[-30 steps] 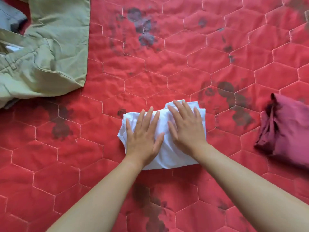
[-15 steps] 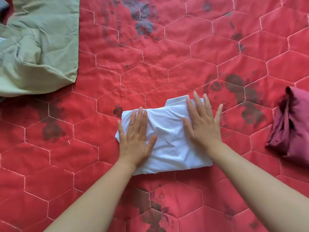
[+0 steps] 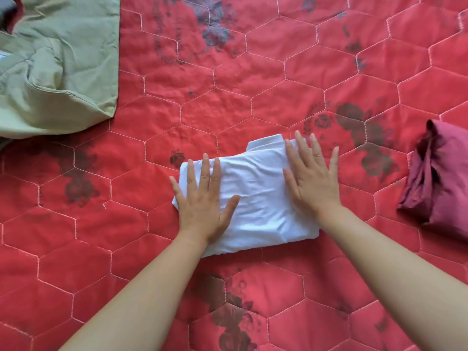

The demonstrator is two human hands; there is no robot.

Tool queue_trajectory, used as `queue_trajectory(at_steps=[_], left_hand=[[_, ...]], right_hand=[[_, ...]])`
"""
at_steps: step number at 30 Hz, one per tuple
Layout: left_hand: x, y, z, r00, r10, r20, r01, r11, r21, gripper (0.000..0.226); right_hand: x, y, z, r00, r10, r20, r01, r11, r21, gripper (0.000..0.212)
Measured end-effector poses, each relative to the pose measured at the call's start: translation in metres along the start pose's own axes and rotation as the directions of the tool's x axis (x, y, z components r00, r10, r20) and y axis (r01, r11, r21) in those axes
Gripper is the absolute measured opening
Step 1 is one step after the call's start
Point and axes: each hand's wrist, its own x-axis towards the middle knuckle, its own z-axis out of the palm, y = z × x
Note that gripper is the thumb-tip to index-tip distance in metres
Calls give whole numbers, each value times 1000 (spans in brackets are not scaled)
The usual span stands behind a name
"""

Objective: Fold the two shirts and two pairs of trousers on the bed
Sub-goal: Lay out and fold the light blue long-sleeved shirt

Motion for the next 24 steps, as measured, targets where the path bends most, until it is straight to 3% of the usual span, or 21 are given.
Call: queue_trajectory(at_steps=[3,6,10,13,17,22,24], left_hand=[[-15,14,-2,989,143,-20,-144,989,-23,68],[-31,13,4,986,168,22,-167,986,-24,63],[-47,-1,5,991,120,57,-122,992,34,63],[-60,1,1,998,41,37,-43,998,40,67],[-82,22,-3,995,86,44,-85,996,-8,64],[-73,33,14,978,17,210,-9,999,-38,62],[-67,34,12,992,-40,122,57,989,-136,58]], right_hand=[[-34,-16,-1,985,-160,-63,162,986,38,56],[-66,-16,11,959,-280,54,282,959,-42,54],[-75,17,12,987,-51,154,55,998,-22,56],[-83,17,5,993,55,105,-69,988,136,62],[-93,-1,1,970,242,27,-237,913,331,65],[-71,-15,3,964,262,35,-257,897,360,69],[-54,-17,1,961,275,-6,-248,876,414,71]])
